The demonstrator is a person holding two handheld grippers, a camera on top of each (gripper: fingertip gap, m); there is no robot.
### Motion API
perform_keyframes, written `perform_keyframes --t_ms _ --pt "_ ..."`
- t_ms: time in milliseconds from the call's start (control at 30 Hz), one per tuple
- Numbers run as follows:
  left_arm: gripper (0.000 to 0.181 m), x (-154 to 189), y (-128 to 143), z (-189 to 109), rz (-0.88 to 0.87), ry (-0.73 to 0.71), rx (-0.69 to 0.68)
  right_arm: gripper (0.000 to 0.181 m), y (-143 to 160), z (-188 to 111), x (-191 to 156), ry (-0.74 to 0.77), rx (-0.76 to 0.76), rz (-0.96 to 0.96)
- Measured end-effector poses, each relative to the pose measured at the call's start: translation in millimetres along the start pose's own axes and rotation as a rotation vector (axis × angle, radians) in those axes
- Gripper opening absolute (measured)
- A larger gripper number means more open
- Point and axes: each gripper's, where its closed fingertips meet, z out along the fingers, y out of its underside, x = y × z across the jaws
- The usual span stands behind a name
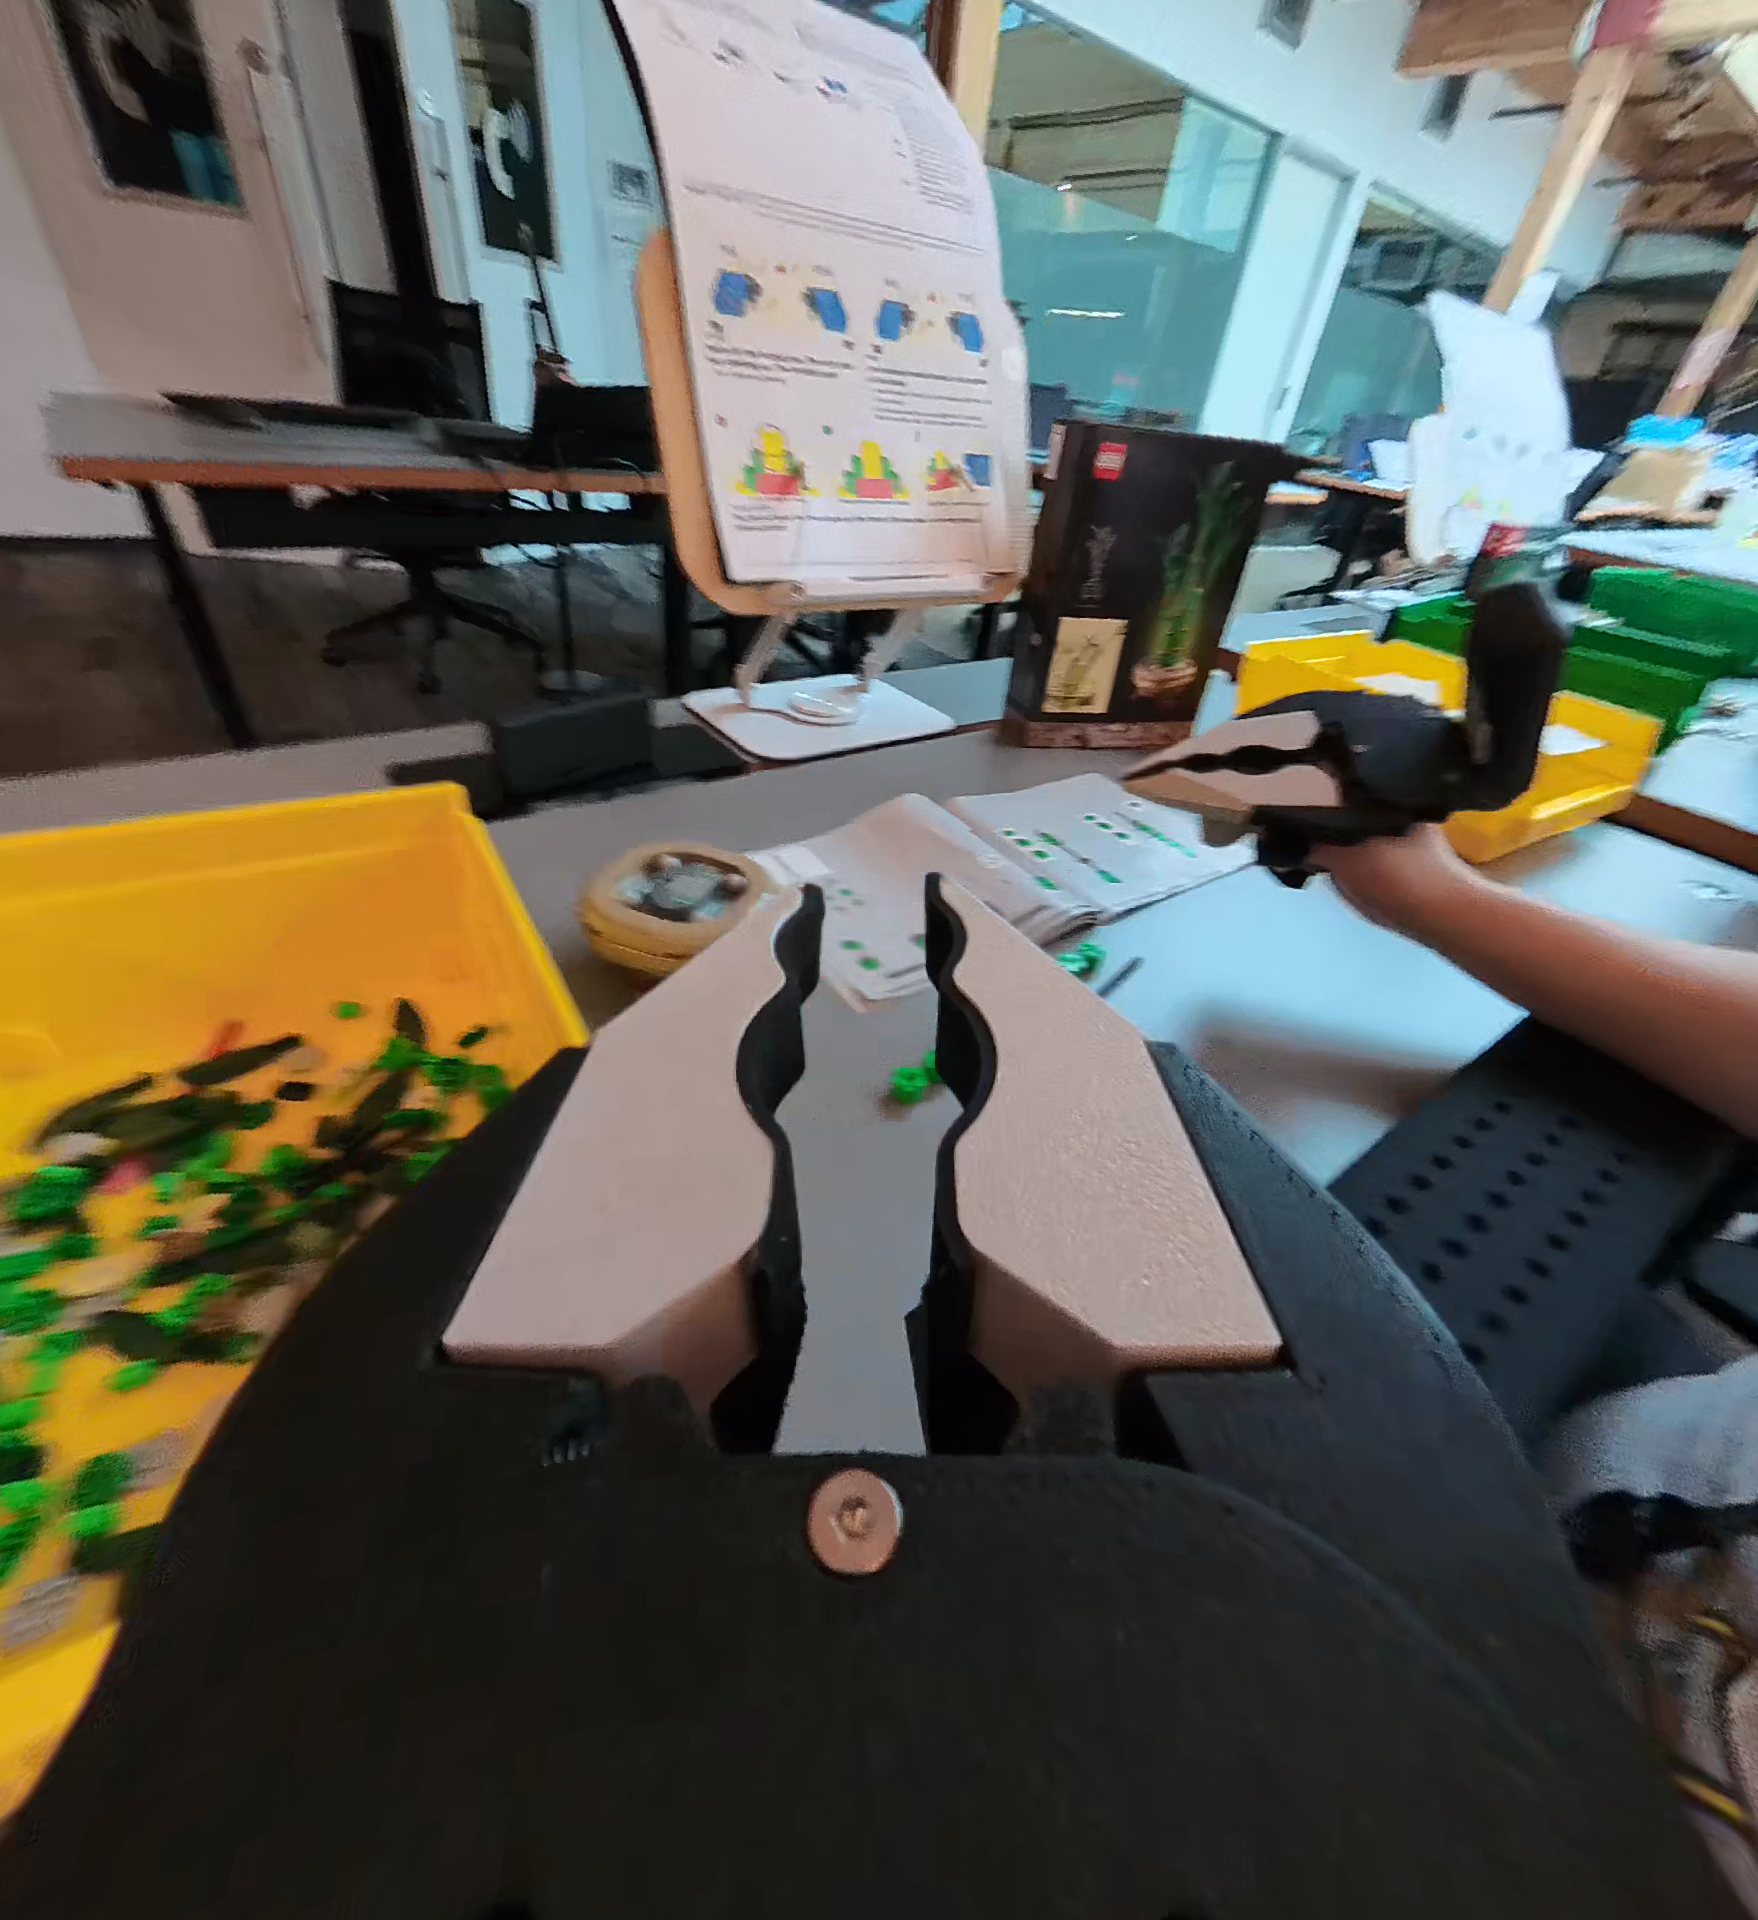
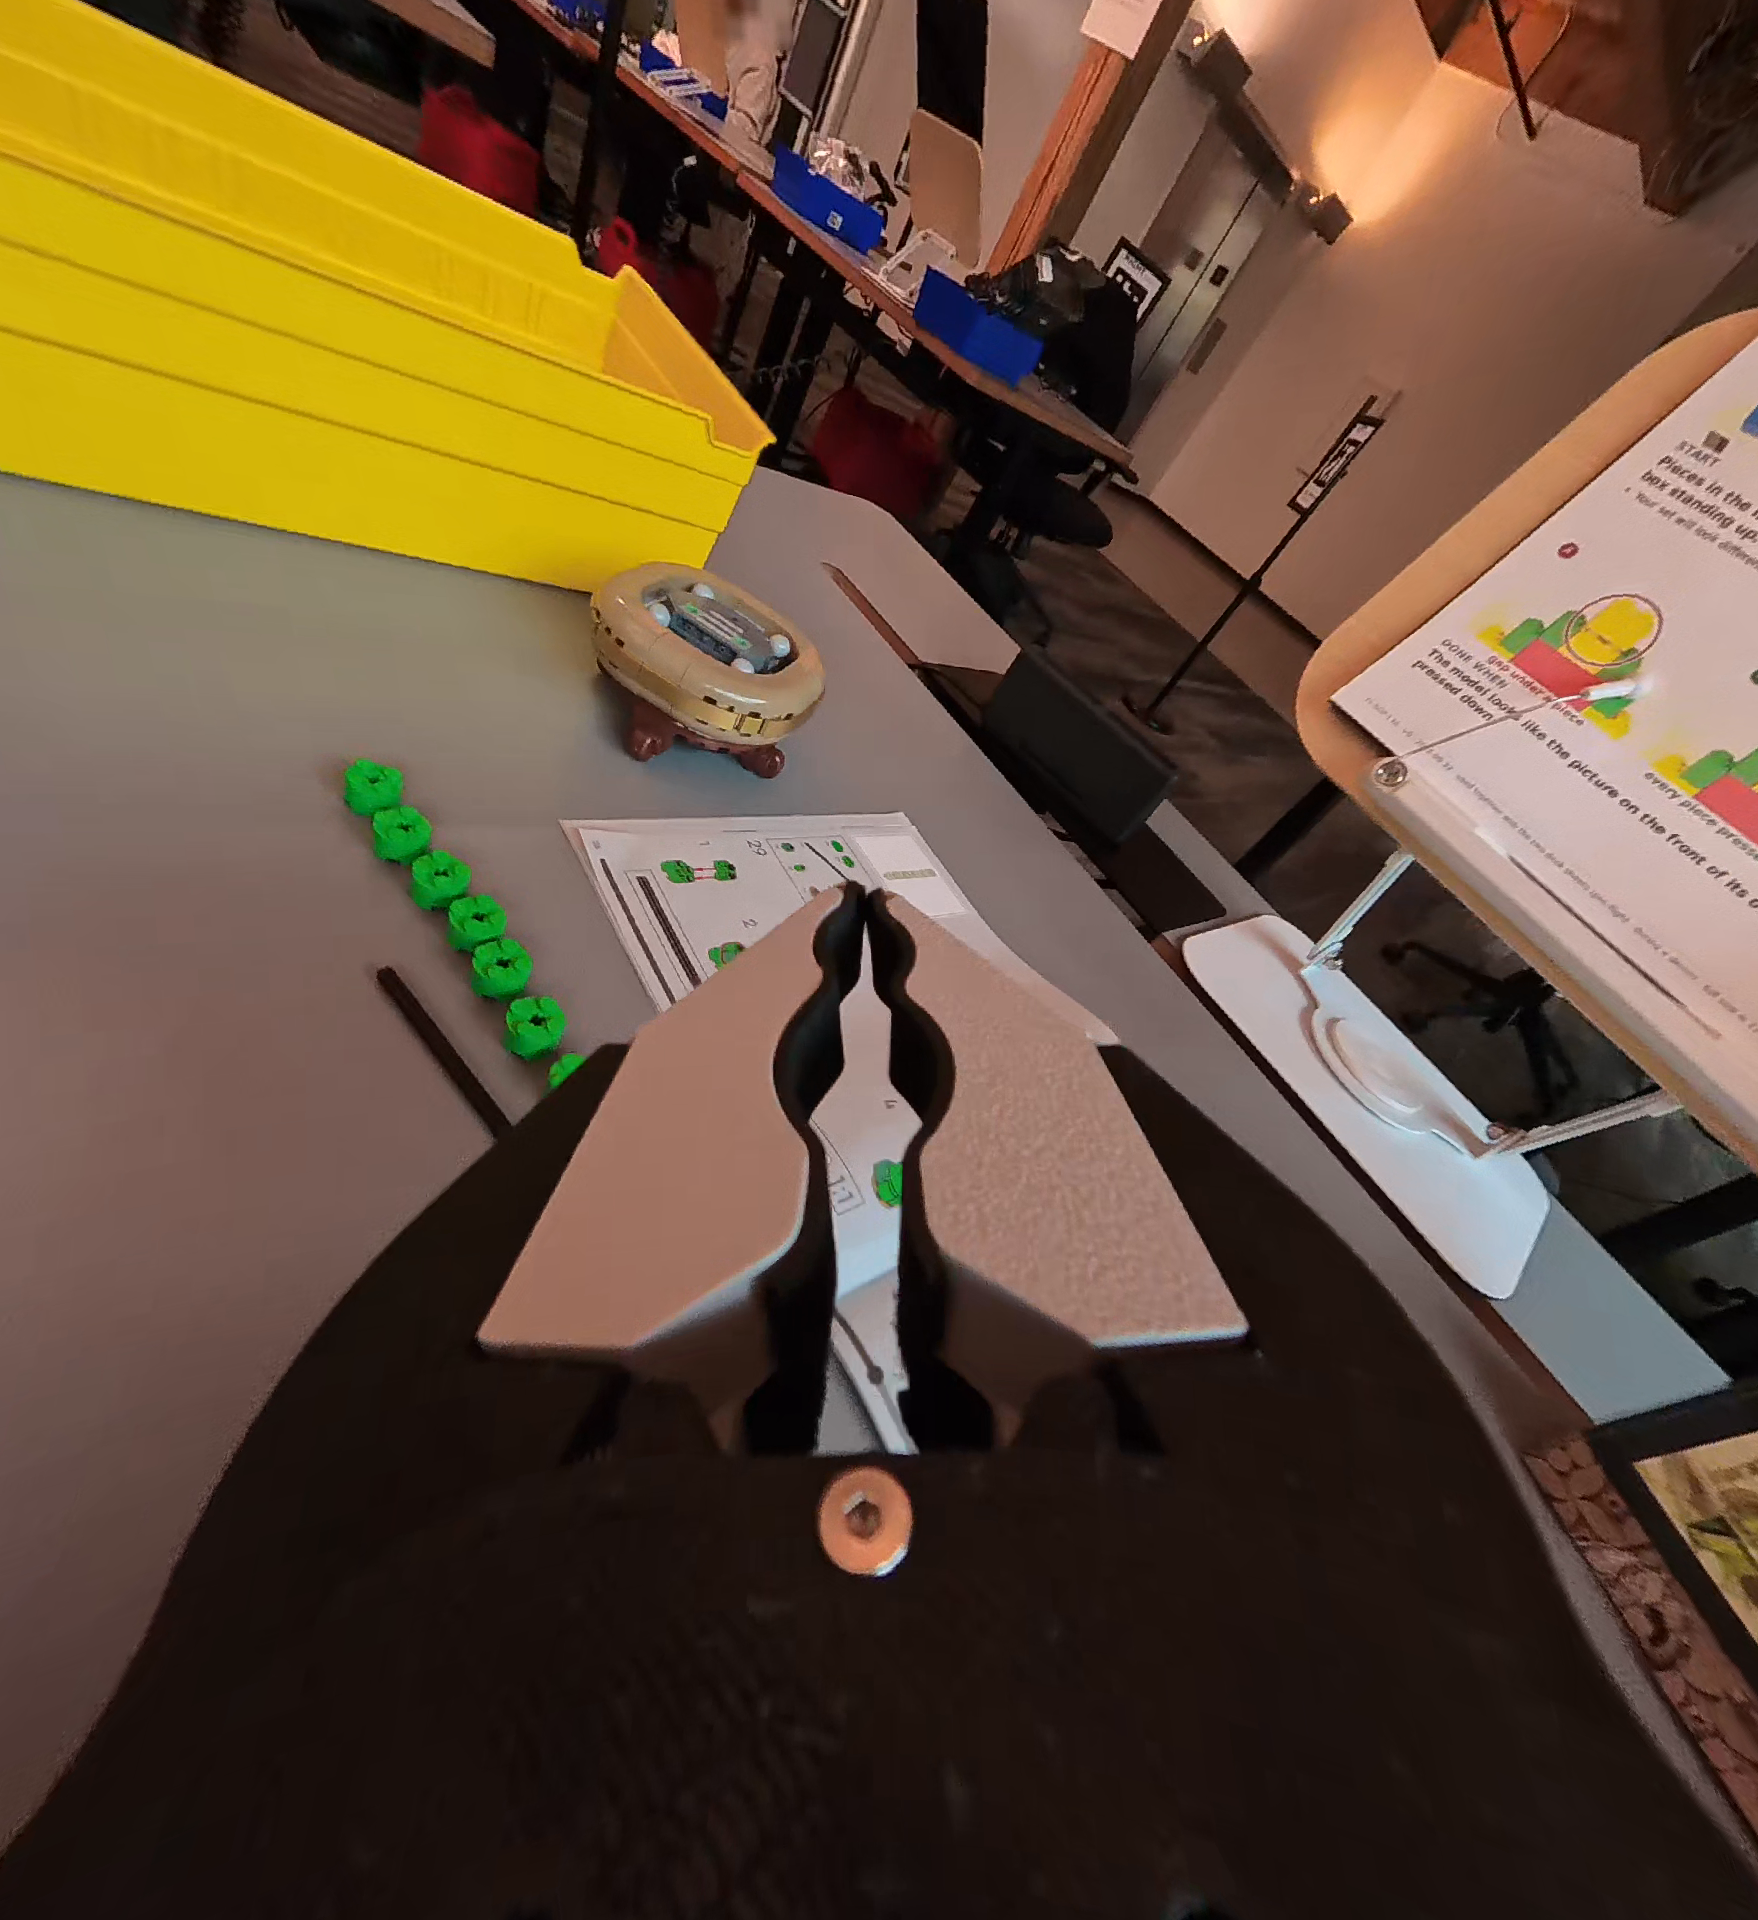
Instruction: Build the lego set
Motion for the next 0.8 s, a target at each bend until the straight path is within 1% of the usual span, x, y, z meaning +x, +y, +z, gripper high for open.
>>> perform_keyframes --t_ms 133,267,433,533,667,800 --pt "0.027 -32 -35 -16 0.145 -0.131 0.036 0.000 -1 0 4 0.004 0.004 0.030" --pt "0.032 -58 -56 -19 0.227 -0.197 0.026 0.000 -1 1 5 0.017 -0.008 0.034" --pt "0.032 -89 -76 -20 0.260 -0.216 0.015 0.000 6 0 7 0.026 -0.036 0.048" --pt "0.032 -106 -88 -19 0.249 -0.187 -0.014 0.000 10 1 13 0.039 -0.043 0.079" --pt "0.032 -118 -112 -10 0.247 -0.143 -0.038 0.000 13 4 20 0.053 -0.036 0.151" --pt "0.031 -126 -126 1 0.299 -0.161 -0.062 0.000 16 6 22 0.073 -0.044 0.148"
